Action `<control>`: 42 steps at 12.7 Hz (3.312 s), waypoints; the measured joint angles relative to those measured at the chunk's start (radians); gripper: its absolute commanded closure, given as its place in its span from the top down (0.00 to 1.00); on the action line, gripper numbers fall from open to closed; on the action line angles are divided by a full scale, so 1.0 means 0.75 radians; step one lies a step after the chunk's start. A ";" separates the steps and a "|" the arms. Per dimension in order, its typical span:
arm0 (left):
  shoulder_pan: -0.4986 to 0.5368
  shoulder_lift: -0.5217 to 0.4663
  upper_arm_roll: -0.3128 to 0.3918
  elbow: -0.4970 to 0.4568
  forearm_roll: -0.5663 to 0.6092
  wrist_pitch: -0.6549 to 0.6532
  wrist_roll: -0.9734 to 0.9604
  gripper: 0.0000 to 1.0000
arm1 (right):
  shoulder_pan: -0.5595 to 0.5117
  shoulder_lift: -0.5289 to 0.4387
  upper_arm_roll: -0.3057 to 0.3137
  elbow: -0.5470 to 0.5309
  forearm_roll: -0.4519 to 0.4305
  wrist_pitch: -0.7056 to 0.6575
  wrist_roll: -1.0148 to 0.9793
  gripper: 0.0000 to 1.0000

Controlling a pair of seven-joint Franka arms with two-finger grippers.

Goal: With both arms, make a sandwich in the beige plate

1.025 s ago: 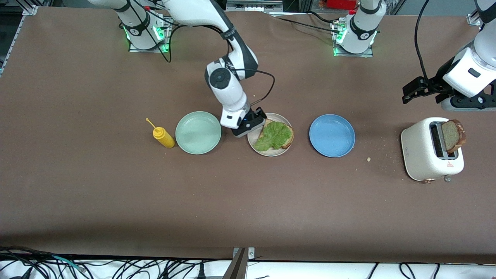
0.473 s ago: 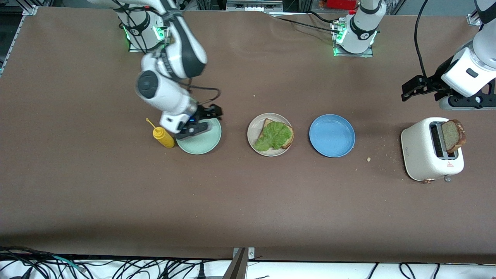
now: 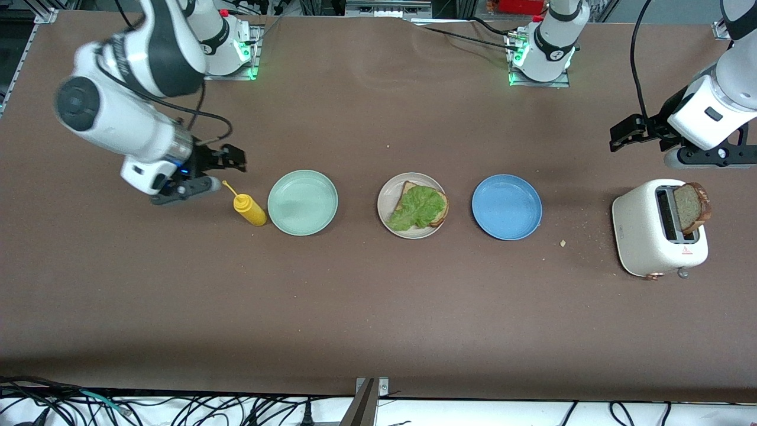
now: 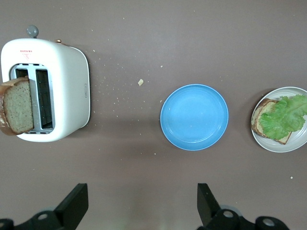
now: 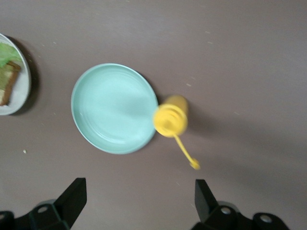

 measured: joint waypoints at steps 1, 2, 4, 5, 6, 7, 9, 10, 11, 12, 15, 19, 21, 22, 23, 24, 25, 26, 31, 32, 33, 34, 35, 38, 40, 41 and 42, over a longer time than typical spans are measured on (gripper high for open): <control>0.000 0.002 0.000 -0.001 0.000 0.000 0.000 1.00 | -0.066 -0.037 0.045 0.038 -0.051 -0.077 0.002 1.00; 0.000 0.003 0.000 -0.001 0.000 0.000 0.000 1.00 | -0.139 -0.074 0.109 0.073 -0.106 -0.141 0.011 1.00; 0.000 0.008 0.000 -0.002 0.000 -0.001 0.000 1.00 | -0.283 -0.144 0.248 0.125 -0.184 -0.238 0.061 1.00; 0.000 0.014 0.000 -0.002 0.000 -0.001 0.000 1.00 | -0.336 -0.170 0.293 0.152 -0.195 -0.286 0.089 1.00; 0.000 0.024 0.000 -0.002 0.000 -0.001 0.000 1.00 | -0.375 -0.185 0.317 0.190 -0.200 -0.338 0.113 1.00; 0.000 0.034 0.001 -0.002 0.000 -0.001 0.000 1.00 | -0.421 -0.190 0.334 0.238 -0.204 -0.379 0.120 1.00; 0.002 0.044 0.003 -0.002 0.000 -0.001 0.000 1.00 | -0.525 -0.190 0.346 0.308 -0.206 -0.403 0.120 1.00; 0.008 0.051 0.005 -0.003 0.000 -0.001 0.000 1.00 | -0.576 -0.189 0.348 0.322 -0.210 -0.403 0.119 1.00; 0.022 0.061 0.006 -0.003 0.000 -0.002 0.000 1.00 | -0.617 -0.189 0.347 0.333 -0.220 -0.403 0.113 1.00; 0.044 0.071 0.008 -0.003 0.000 -0.002 0.000 1.00 | -0.642 -0.189 0.347 0.339 -0.232 -0.405 0.108 1.00; 0.129 0.106 0.013 -0.003 0.001 -0.001 0.005 1.00 | -0.650 -0.186 0.355 0.356 -0.241 -0.409 0.111 1.00; 0.234 0.153 0.014 -0.004 0.012 0.031 0.105 1.00 | -0.650 -0.178 0.361 0.360 -0.241 -0.454 0.138 1.00; 0.280 0.188 0.015 -0.005 0.085 0.099 0.181 1.00 | -0.650 -0.171 0.362 0.361 -0.241 -0.457 0.152 1.00; 0.302 0.210 0.015 -0.006 0.112 0.145 0.213 1.00 | -0.650 -0.169 0.363 0.362 -0.241 -0.458 0.153 1.00; 0.327 0.236 0.016 -0.008 0.122 0.199 0.259 1.00 | -0.650 -0.168 0.363 0.365 -0.242 -0.461 0.154 1.00; 0.359 0.266 0.016 -0.009 0.125 0.254 0.320 1.00 | -0.650 -0.169 0.363 0.373 -0.245 -0.463 0.156 1.00; 0.396 0.299 0.017 -0.013 0.126 0.308 0.385 1.00 | -0.651 -0.169 0.362 0.386 -0.246 -0.466 0.156 1.00; 0.430 0.329 0.017 -0.027 0.136 0.376 0.434 1.00 | -0.651 -0.170 0.359 0.398 -0.247 -0.470 0.156 1.00; 0.519 0.371 0.017 -0.212 0.181 0.638 0.481 0.65 | -0.652 -0.170 0.356 0.413 -0.250 -0.479 0.156 1.00; 0.528 0.369 0.017 -0.244 0.181 0.658 0.483 0.19 | -0.652 -0.170 0.354 0.413 -0.250 -0.479 0.156 1.00; 0.531 0.367 0.017 -0.260 0.181 0.661 0.486 0.02 | -0.653 -0.170 0.352 0.413 -0.250 -0.479 0.156 1.00; 0.532 0.366 0.016 -0.268 0.181 0.661 0.495 0.00 | -0.654 -0.170 0.350 0.413 -0.250 -0.479 0.156 1.00; 0.532 0.364 0.016 -0.269 0.181 0.661 0.509 0.00 | -0.655 -0.170 0.349 0.413 -0.250 -0.479 0.156 1.00; 0.534 0.354 0.016 -0.269 0.181 0.661 0.530 0.00 | -0.656 -0.170 0.348 0.416 -0.251 -0.479 0.156 1.00; 0.535 0.348 0.015 -0.268 0.181 0.659 0.534 0.00 | -0.656 -0.170 0.348 0.417 -0.251 -0.479 0.156 1.00; 0.535 0.342 0.014 -0.264 0.181 0.648 0.534 0.00 | -0.656 -0.170 0.348 0.417 -0.251 -0.479 0.156 1.00; 0.535 0.333 0.012 -0.253 0.181 0.622 0.534 0.00 | -0.656 -0.170 0.348 0.417 -0.251 -0.479 0.156 1.00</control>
